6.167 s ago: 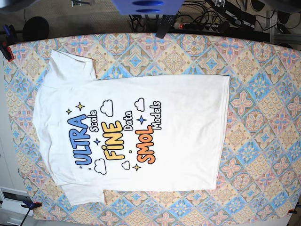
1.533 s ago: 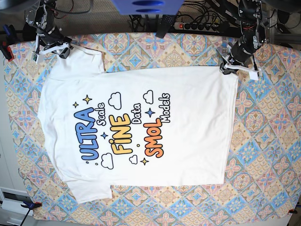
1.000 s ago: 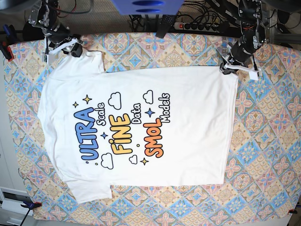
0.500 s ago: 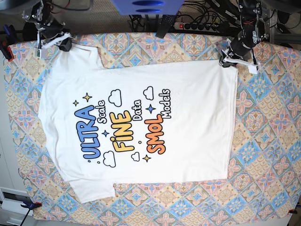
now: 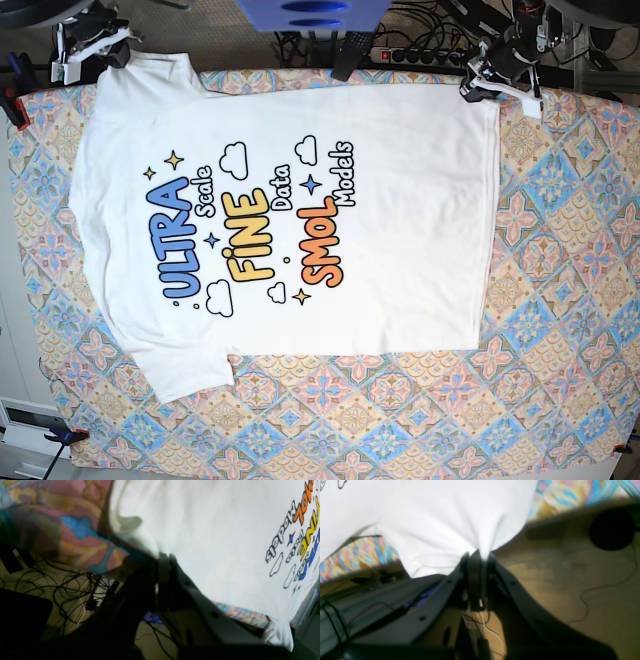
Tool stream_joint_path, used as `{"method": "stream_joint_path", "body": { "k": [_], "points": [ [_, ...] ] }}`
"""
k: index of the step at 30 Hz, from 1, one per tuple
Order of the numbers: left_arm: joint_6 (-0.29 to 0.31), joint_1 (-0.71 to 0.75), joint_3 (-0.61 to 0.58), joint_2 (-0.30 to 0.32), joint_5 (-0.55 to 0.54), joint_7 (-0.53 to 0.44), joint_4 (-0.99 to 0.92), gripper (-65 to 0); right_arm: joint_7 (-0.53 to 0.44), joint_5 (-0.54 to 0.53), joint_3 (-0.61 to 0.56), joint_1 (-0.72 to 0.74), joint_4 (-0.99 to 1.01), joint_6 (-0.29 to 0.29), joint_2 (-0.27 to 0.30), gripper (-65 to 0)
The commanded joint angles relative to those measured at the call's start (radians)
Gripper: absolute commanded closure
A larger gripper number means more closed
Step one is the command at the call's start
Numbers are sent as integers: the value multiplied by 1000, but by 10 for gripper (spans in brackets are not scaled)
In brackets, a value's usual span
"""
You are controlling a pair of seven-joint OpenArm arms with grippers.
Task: Fold the T-shirt properly
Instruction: 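Grasp the shoulder corners with both grippers and lift slightly, then pull both grippers apart along the collar edge to straighten the shirt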
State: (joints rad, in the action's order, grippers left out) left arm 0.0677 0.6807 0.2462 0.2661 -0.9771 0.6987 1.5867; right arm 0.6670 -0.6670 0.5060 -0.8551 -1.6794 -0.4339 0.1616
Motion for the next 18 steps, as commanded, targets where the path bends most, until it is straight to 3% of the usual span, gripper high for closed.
{"method": "stream_joint_path", "body": {
  "k": [1, 9, 18],
  "points": [
    [-13, 21, 5, 17, 13, 11, 8, 0, -14, -10, 12, -26, -28, -4, 10, 0],
    [-13, 52, 11, 31, 11, 6, 22, 0, -14, -12, 12, -83, -135, -4, 8, 0],
    [-13, -5, 61, 25, 11, 8, 195, 0, -14, -12, 10, -34, -198, -4, 8, 0]
  ]
}}
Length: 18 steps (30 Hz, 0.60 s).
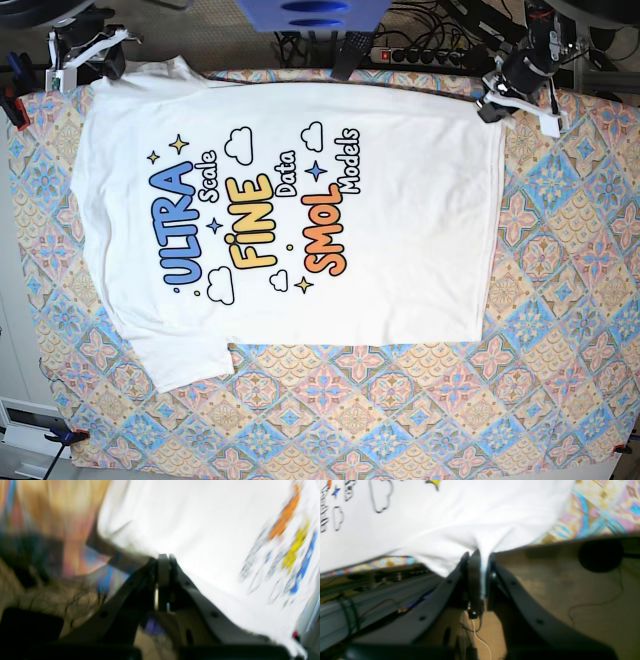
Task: Fold the T-shirt properly
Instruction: 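Pull both grippers apart along the collar edge to straighten the shirt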
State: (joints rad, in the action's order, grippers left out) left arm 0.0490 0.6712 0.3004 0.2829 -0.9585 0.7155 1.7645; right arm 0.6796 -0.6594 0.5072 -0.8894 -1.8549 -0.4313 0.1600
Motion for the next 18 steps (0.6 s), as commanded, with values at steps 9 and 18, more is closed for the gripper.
{"method": "stream_joint_path", "body": {
  "k": [9, 18],
  "points": [
    [4, -153, 6, 8, -4, -6, 5, 0, -25, -17, 1, 184, -19, -7, 13, 0],
    [4, -350, 3, 5, -4, -4, -170, 0, 173, -13, 3, 494, 19, -7, 16, 0]
  ]
}}
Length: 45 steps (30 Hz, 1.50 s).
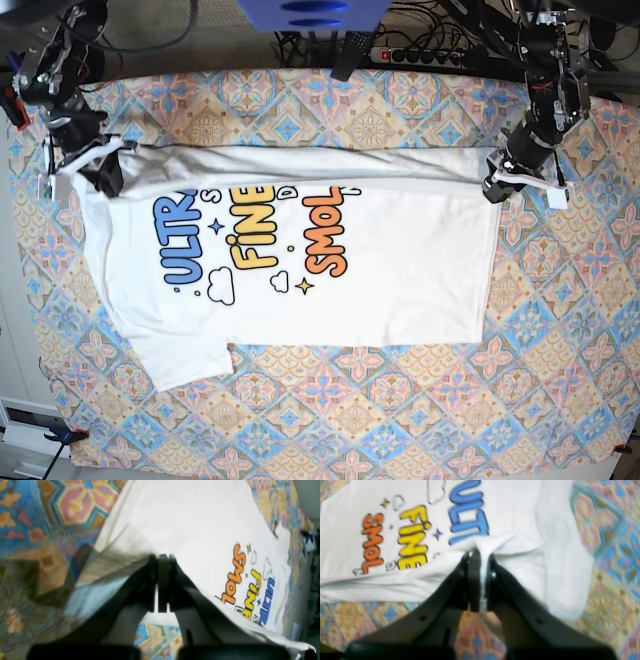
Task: Fold the T-shirt properly
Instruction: 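Pull both grippers apart along the collar edge to straighten the shirt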
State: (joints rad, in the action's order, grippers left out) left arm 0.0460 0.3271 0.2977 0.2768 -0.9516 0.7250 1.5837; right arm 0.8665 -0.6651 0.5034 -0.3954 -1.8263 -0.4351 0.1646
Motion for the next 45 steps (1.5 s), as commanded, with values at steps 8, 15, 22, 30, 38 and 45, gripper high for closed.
{"method": "stream_joint_path", "body": {
  "k": [8, 15, 22, 30, 38, 45],
  "points": [
    [7, -127, 5, 11, -11, -14, -116, -2, 13, -8, 2, 146, 156, -3, 8, -3],
    [7, -167, 5, 9, -16, -14, -145, -150, 6, -11, -76, 200, 228, -3, 11, -154],
    [7, -108, 41, 17, -22, 64, -61, -305, 10, -12, -70, 140, 86, -3, 14, -278],
    [7, 76, 77, 12, -20, 84, 85, -304, 7, -14, -41, -12, -26, -3, 33, -279],
    [7, 65, 77, 6, -19, 83, -42, -304, 6, -14, -39, -38, -22, -3, 33, -279],
    [7, -32, 30, -30, -13, 81, -150, -303, 7, -9, -39, -37, -19, -3, 31, -279]
  ]
}}
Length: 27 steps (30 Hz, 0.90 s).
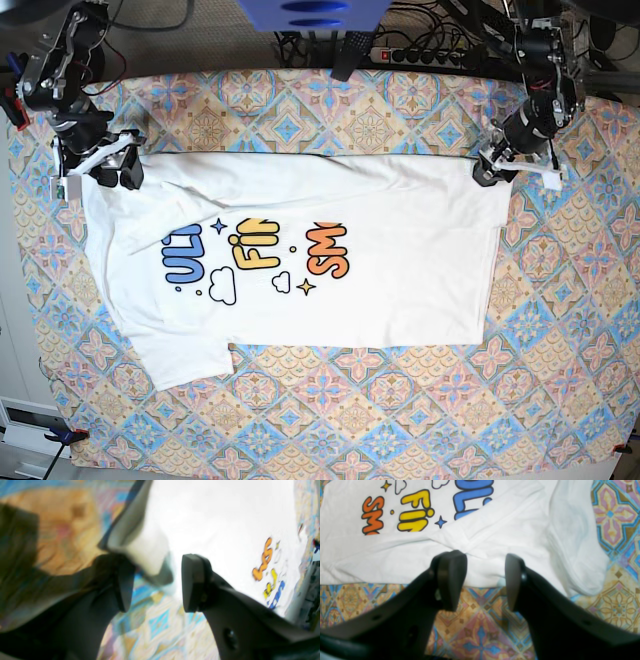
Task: Fold the T-shirt properly
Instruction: 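Pull both grippers apart along the collar edge to straighten the shirt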
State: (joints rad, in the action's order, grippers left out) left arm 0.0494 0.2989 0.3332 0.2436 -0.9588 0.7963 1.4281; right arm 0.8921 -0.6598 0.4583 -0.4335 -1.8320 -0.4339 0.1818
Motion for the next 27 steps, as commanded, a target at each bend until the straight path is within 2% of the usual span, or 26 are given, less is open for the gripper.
{"method": "stream_joint_path", "body": {
  "k": [1, 2, 4, 9, 10, 20, 25, 27],
  "points": [
    [4, -13, -21, 3, -6, 8, 4, -303, -18, -15, 6, 2, -11, -4, 12, -279],
    [4, -20, -32, 1, -6, 7, 1, -298, -15, -15, 6, 2, -4, -4, 12, -279],
    [4, -34, -49, -3, -6, 10, 1, -246, -12, -16, 7, 3, 25, -4, 12, -278],
    [5, -46, -61, -3, -7, 8, 1, -16, -12, -19, 47, 5, 151, -1, 9, -281],
    [5, -46, -61, -3, -7, 12, 1, 0, -12, -19, 61, 5, 183, -3, 9, -281],
    [5, -25, -56, 17, -7, 7, 1, 0, -17, -19, 130, 132, 415, -3, 9, -286],
    [5, -13, -56, 18, -7, 7, 1, 0, -17, -18, 135, 187, 515, -3, 11, -357],
    [5, -10, -56, 18, -7, 7, 1, 0, -17, -18, 135, 213, 555, -3, 12, -365]
  ]
}}
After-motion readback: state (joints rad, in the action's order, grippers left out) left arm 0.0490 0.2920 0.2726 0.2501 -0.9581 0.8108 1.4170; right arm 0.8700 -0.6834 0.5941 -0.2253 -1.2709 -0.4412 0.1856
